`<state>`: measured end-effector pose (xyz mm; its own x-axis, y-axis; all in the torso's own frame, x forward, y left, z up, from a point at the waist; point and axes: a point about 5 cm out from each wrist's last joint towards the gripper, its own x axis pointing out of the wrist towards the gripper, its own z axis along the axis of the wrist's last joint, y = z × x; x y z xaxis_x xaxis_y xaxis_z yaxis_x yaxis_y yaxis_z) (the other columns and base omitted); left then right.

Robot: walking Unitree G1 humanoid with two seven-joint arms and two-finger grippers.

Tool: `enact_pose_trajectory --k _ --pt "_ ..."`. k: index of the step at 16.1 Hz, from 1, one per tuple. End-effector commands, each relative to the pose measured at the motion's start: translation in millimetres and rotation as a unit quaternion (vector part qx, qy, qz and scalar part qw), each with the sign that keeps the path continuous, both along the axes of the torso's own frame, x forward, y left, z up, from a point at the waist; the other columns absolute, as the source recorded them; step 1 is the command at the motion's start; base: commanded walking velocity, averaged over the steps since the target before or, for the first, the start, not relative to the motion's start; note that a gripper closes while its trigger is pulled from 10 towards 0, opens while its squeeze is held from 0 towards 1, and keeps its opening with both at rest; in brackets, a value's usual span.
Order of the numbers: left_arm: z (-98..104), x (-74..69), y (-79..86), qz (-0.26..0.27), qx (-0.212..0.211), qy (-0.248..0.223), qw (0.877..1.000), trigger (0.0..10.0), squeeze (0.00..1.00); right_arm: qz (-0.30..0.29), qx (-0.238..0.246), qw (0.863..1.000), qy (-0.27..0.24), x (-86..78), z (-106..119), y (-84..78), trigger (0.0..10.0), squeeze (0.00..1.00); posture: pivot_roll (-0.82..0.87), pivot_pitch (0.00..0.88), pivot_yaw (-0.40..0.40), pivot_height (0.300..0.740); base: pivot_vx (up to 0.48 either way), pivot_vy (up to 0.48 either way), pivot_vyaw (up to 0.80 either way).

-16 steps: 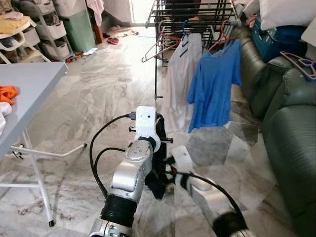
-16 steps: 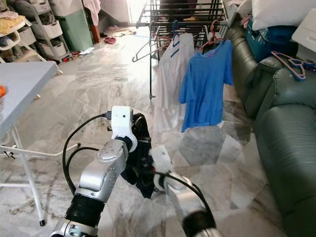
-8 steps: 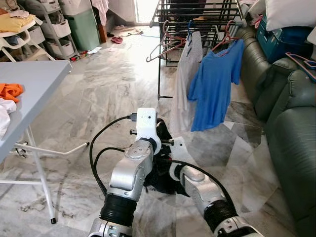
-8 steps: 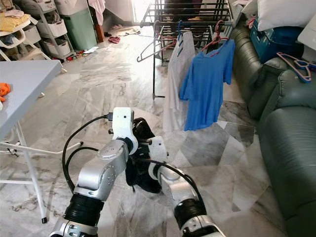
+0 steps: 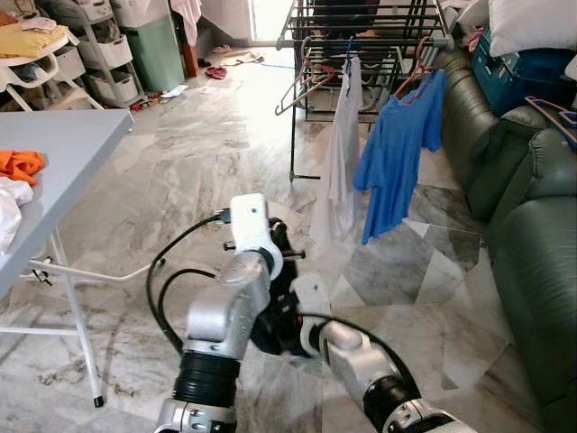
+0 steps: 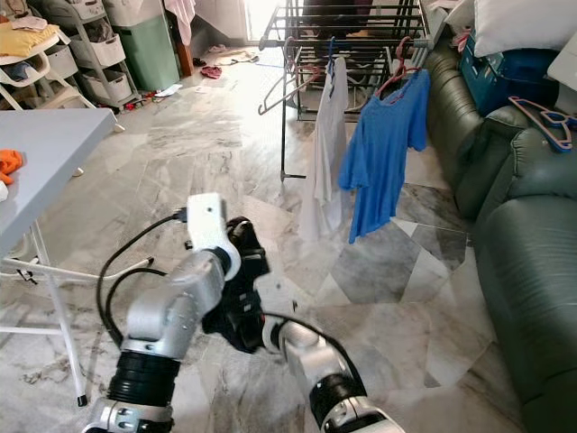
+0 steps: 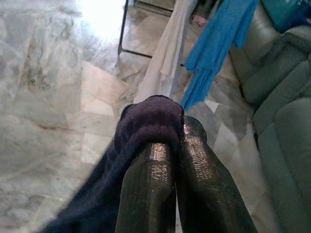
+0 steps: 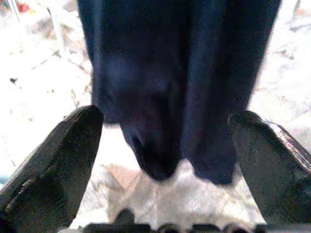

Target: Hang hanger

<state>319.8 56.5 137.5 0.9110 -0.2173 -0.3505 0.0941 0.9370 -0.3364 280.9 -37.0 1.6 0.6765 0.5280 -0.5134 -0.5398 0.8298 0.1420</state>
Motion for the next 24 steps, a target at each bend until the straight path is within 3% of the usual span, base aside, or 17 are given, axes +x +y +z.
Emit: enact_pose_trajectory --k 1,4,7,8,11,12,13,15,18,20,23,24 --pt "62.6 9.5 -37.1 -0.032 -0.071 -0.069 0.995 10.0 0.0 0.001 -0.004 1.0 -0.008 -0.9 0.1 4.3 10.0 0.0 0.04 0.0 0.057 0.74 0.0 0.0 0.0" --pt "67.1 9.2 -37.7 -0.032 -0.064 -0.073 0.995 10.0 0.0 -0.009 0.012 1.0 -0.02 4.7 6.4 7.8 10.0 0.0 0.05 0.0 0.059 0.74 0.0 0.0 0.0" --pt "60.3 1.6 -34.1 -0.117 -0.026 -0.148 0.982 10.0 0.0 0.018 0.002 0.999 -0.036 2.1 4.2 3.3 10.0 0.0 0.04 0.0 0.055 0.74 0.0 0.0 0.0" --pt "49.9 -0.5 -22.4 -0.125 -0.027 -0.147 0.981 10.0 0.0 0.02 -0.004 0.999 -0.035 -1.7 -1.8 -8.4 10.0 0.0 0.04 0.0 0.054 0.74 0.0 0.0 0.0" --pt "34.3 5.5 5.8 -0.119 0.047 -0.163 0.978 10.0 0.0 0.016 -0.024 0.999 -0.039 -7.7 -11.6 -38.3 10.0 0.0 0.03 0.0 0.049 0.74 0.0 0.0 0.0" --pt "31.0 9.5 18.3 -0.128 0.087 -0.184 0.971 10.0 0.0 0.01 -0.032 0.999 -0.039 -10.1 -14.6 -54.7 10.0 0.0 0.01 0.0 0.049 0.74 0.0 0.0 0.0" --pt "29.4 11.5 22.7 -0.132 0.107 -0.189 0.967 10.0 0.0 0.012 -0.035 0.999 -0.04 -11.0 -15.0 -60.5 10.0 0.0 0.01 0.0 0.05 0.74 0.0 0.0 0.0" --pt "18.2 19.7 42.3 -0.149 0.211 -0.202 0.945 10.0 0.0 0.036 -0.04 0.997 -0.055 -15.4 -10.4 -88.9 10.0 0.0 0.0 0.0 0.058 0.74 0.0 0.0 0.0" --pt "3.0 27.3 58.5 -0.076 0.243 -0.158 0.954 10.0 0.0 0.023 -0.065 0.993 -0.091 -14.1 -0.3 -112.0 10.0 0.0 -0.02 0.0 0.07 0.74 0.0 0.0 0.0" --pt "-5.9 24.2 52.7 -0.099 0.231 -0.163 0.954 10.0 0.0 0.014 -0.072 0.992 -0.103 -15.7 6.0 -120.9 10.0 0.0 -0.03 0.0 0.076 0.74 0.0 0.0 0.0" --pt "-17.3 10.8 36.7 -0.184 0.292 -0.218 0.913 10.0 0.0 -0.011 -0.074 0.991 -0.113 -14.8 9.7 -123.3 10.0 0.0 -0.03 0.0 0.077 0.74 0.0 0.0 0.0" --pt "-21.6 3.0 30.2 -0.229 0.267 -0.221 0.91 10.0 0.0 -0.017 -0.075 0.99 -0.118 -13.9 11.1 -122.6 10.0 0.0 -0.03 0.0 0.076 0.74 0.0 0.0 0.0"
